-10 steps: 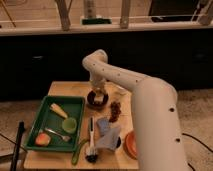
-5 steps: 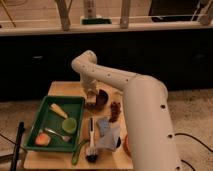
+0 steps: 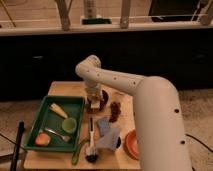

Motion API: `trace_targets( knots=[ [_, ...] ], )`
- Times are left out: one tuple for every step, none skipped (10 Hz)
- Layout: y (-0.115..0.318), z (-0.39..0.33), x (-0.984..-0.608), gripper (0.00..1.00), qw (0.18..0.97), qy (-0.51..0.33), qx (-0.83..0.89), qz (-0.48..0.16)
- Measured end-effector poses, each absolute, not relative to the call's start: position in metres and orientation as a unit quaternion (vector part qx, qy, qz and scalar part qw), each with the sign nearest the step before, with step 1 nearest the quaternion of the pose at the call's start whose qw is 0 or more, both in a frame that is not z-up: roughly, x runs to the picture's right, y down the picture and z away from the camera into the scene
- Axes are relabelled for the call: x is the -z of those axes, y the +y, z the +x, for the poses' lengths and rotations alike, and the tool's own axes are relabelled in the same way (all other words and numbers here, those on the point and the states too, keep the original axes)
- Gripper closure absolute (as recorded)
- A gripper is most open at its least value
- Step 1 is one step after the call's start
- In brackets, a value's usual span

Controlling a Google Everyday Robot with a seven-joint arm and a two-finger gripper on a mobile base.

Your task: Wipe purple bowl with eraser

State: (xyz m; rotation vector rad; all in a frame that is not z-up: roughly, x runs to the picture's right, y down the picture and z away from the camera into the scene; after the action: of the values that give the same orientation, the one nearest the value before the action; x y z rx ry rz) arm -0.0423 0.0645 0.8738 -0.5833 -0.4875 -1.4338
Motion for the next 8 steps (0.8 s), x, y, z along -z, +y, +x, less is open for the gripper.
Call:
trace_targets(
  knots=[
    [0.063, -0.033, -0.876, 1.00, 0.696, -0.216, 0.632, -0.263],
    [0.061, -0.027, -0.879, 1.00, 0.704, -0.214, 0.623, -0.265],
    [0.055, -0.022, -0.882, 1.00, 0.712, -0.211, 0.615, -0.266],
    [0.049, -0.016, -0.886, 1.00, 0.720, -0.207, 0.606, -0.268],
    [0.038, -0.009, -0.891, 1.00, 0.727, -0.201, 0.599, -0.268],
    [0.028, -0.009, -0.895, 1.00, 0.731, -0.198, 0.596, -0.268],
    [0.019, -0.014, -0.899, 1.00, 0.733, -0.196, 0.595, -0.266],
    [0.013, -0.020, -0.901, 1.00, 0.733, -0.196, 0.595, -0.264]
  ],
)
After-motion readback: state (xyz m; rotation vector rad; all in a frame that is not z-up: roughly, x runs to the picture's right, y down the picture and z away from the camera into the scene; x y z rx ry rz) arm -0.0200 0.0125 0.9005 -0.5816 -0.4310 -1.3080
